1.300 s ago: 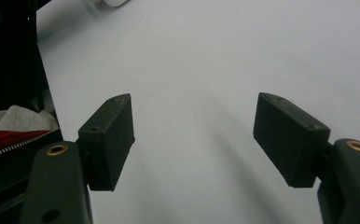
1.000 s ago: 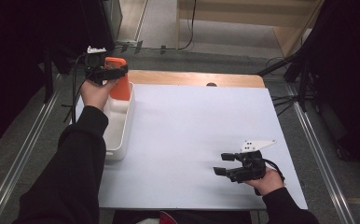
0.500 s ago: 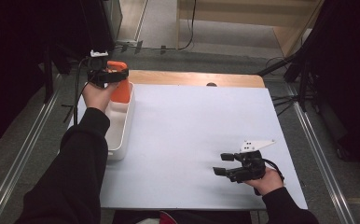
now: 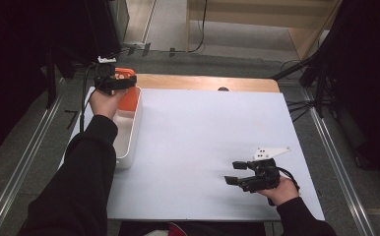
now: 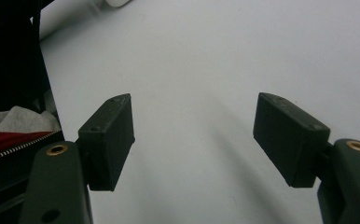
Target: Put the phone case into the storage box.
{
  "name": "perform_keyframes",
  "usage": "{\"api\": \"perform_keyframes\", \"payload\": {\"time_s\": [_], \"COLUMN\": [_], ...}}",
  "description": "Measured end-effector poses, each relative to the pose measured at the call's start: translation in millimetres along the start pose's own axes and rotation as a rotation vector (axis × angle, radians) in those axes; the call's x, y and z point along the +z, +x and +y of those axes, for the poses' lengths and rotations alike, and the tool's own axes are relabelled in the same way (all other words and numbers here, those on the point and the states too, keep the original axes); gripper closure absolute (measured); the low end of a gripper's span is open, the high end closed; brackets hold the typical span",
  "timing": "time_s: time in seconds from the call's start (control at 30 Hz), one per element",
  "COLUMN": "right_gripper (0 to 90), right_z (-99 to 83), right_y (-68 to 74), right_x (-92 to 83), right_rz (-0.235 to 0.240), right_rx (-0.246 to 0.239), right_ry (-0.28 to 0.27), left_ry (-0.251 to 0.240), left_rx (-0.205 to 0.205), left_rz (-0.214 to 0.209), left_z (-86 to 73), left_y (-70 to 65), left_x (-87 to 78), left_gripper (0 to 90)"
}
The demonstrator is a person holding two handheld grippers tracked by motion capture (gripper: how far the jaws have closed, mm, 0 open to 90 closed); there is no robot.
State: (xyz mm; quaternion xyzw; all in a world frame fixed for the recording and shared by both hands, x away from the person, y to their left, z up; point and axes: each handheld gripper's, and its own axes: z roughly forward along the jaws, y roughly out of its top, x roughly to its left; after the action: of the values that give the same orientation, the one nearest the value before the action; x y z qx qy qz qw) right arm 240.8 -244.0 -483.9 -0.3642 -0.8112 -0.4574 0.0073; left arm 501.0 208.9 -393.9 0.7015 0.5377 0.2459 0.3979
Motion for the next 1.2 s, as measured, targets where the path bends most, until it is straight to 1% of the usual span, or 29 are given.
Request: {"api": "perform_keyframes", "payload": {"time_s": [0.2, 0.37, 0.47, 0.7, 0.87, 1.07, 1.2], "right_gripper": [28.0, 28.0, 28.0, 28.0, 28.0, 28.0, 28.0], "right_z": [0.1, 0.1, 0.1, 0.2, 0.0, 0.1, 0.1], "right_y": [0.5, 0.6, 0.8, 0.6, 0.1, 0.6, 0.5], "right_x": [0.4, 0.3, 0.4, 0.7, 0.4, 0.7, 0.9], "right_rz": [0.0, 0.001, 0.001, 0.0, 0.001, 0.0, 0.001], "right_rx": [0.002, 0.002, 0.002, 0.002, 0.001, 0.0, -0.001], "right_ry": [0.002, 0.001, 0.001, 0.003, 0.001, 0.003, 0.002], "left_ry": [0.006, 0.015, 0.023, 0.038, 0.042, 0.053, 0.056], "left_rx": [-0.003, -0.02, -0.012, -0.002, -0.001, 0.004, 0.002], "left_rz": [0.0, 0.003, 0.011, 0.012, 0.01, 0.018, 0.013], "left_z": [-3.7, -6.2, -7.7, -10.2, -11.0, -12.0, -12.4], "left_y": [0.5, 0.5, 0.7, 0.5, 1.1, 0.3, 0.8], "left_x": [2.8, 5.7, 7.2, 11.1, 13.0, 16.3, 17.1], "left_gripper": [16.1, 16.1, 16.1, 16.0, 16.0, 15.9, 15.9]}}
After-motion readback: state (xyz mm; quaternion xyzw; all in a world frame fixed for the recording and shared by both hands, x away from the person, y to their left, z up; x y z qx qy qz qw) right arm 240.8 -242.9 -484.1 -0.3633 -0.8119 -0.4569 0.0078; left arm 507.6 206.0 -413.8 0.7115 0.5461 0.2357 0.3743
